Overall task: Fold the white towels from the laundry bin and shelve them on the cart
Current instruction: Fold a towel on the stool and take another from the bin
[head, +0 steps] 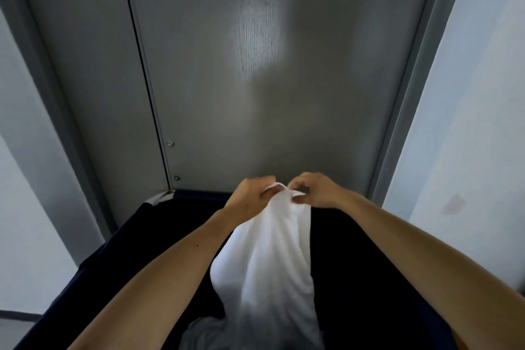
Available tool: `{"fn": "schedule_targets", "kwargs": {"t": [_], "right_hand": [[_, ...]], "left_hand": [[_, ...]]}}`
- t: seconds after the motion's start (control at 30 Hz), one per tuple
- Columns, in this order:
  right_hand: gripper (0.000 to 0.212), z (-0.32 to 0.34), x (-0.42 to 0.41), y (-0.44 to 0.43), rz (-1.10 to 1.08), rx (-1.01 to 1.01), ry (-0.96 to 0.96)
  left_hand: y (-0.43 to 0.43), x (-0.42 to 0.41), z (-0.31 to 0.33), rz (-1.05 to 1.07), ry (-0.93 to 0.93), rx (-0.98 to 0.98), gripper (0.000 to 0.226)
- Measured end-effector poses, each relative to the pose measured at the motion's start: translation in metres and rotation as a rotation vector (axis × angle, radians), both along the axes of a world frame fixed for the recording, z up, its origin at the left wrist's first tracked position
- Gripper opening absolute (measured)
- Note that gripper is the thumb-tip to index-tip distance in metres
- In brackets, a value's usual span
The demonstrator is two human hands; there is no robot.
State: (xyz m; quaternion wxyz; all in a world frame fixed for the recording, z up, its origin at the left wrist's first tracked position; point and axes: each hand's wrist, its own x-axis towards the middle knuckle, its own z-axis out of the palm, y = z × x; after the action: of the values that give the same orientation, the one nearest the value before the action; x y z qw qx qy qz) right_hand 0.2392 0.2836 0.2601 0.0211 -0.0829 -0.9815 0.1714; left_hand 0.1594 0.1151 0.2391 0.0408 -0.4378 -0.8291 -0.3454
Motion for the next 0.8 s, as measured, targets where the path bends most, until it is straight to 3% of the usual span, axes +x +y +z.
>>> {"fn": "schedule_targets", "kwargs": {"t": [0.07, 0.17, 0.23, 0.33, 0.43, 0.5, 0.63, 0.8], "right_hand": [[0.037, -0.001, 0.002, -0.011, 0.008, -0.139, -0.054], [0.003, -0.005, 0.001, -0.013, -0.045, -0.205, -0.146], [0.014, -0.009, 0.005, -0.009, -0.024, -0.200, -0.143], [0.011, -0.018, 0.004, -0.011, -0.018, -0.354, -0.013], [0.039, -0.013, -0.005, -0.033, 0.017, -0.502, 0.023], [0.043, -0.011, -0.011, -0.044, -0.025, -0.527, 0.002], [0.036, -0.014, -0.010, -0.032, -0.113, -0.284, -0.046], [0.022, -0.013, -0.009, 0.002, -0.304, -0.155, 0.134]], "left_hand": [[0.004, 0.004, 0.008, -0.005, -0.001, 0.048, 0.038], [0.001, -0.001, 0.011, 0.029, 0.003, 0.141, 0.045], [-0.006, -0.005, 0.010, 0.098, -0.039, 0.229, 0.048], [-0.009, -0.009, 0.024, 0.124, -0.062, 0.340, 0.048], [-0.006, -0.004, 0.047, 0.054, -0.024, 0.325, 0.049], [-0.008, -0.004, 0.051, 0.053, -0.036, 0.342, 0.044], [-0.022, -0.015, 0.049, 0.148, -0.087, 0.429, 0.022], [-0.035, -0.027, 0.048, 0.253, -0.065, 0.379, 0.041]]}}
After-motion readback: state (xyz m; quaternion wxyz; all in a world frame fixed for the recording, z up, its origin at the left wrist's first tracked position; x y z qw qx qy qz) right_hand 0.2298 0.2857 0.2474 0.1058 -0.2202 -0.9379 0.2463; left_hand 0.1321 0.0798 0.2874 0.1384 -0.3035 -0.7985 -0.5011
